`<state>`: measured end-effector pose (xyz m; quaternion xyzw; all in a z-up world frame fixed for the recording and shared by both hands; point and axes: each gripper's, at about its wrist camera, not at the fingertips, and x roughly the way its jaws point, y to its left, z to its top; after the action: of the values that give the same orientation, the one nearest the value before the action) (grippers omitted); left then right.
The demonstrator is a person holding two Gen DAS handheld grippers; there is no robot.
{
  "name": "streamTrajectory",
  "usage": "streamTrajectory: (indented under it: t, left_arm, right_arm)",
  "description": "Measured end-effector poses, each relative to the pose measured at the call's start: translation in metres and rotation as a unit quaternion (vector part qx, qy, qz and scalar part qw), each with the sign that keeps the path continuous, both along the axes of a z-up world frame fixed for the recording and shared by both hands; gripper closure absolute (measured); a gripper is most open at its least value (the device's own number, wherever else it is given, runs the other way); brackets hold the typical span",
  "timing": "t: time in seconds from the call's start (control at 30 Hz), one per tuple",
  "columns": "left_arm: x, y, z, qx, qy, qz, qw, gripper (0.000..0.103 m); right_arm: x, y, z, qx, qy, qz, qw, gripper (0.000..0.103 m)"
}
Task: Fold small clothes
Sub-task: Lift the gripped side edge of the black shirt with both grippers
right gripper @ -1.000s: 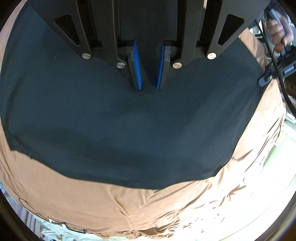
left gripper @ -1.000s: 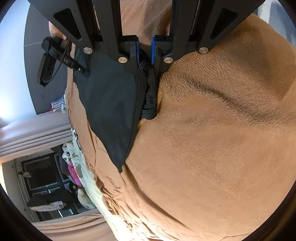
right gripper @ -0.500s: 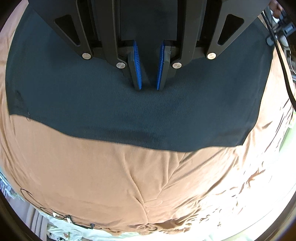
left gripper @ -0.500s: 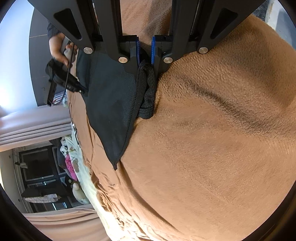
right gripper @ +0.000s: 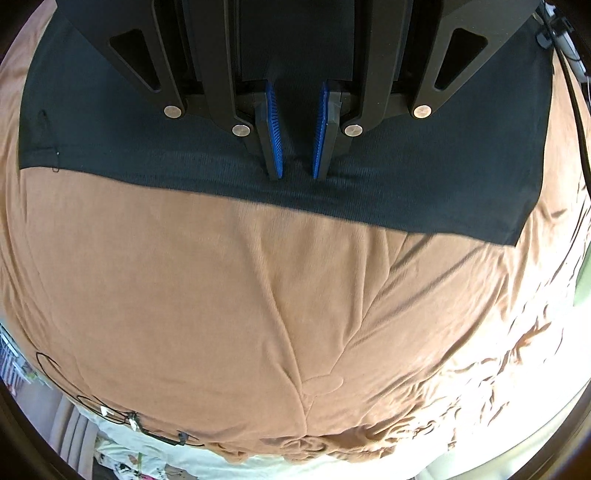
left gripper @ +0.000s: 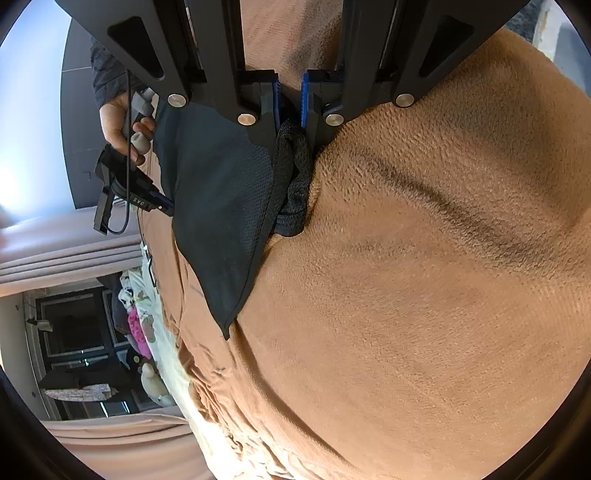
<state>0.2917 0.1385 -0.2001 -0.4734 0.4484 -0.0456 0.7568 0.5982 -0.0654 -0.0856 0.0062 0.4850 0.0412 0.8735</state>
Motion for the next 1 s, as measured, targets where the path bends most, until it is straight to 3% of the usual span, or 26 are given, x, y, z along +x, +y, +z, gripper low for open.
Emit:
streamTrajectory:
  t: [0.27, 0.53, 1.0]
  left_arm:
    - [0.003, -0.001, 0.003, 0.006, 0.000, -0.006, 1.0000, 0.095]
    - [0.007, -0.001, 0.005, 0.010, 0.002, -0.010, 0.9999, 0.096]
    - [0.010, -0.002, 0.006, 0.004, 0.001, -0.009, 0.9999, 0.096]
  right_arm:
    - [-0.038, 0.004, 0.016, 0.019, 0.003, 0.026, 0.999, 0.089]
    - [-0.088, -0.008, -0.008, 0.049, 0.062, 0.035, 0.996, 0.089]
    - [-0.165, -0.004, -0.004, 0.059, 0.083, 0.064, 0.993, 0.089]
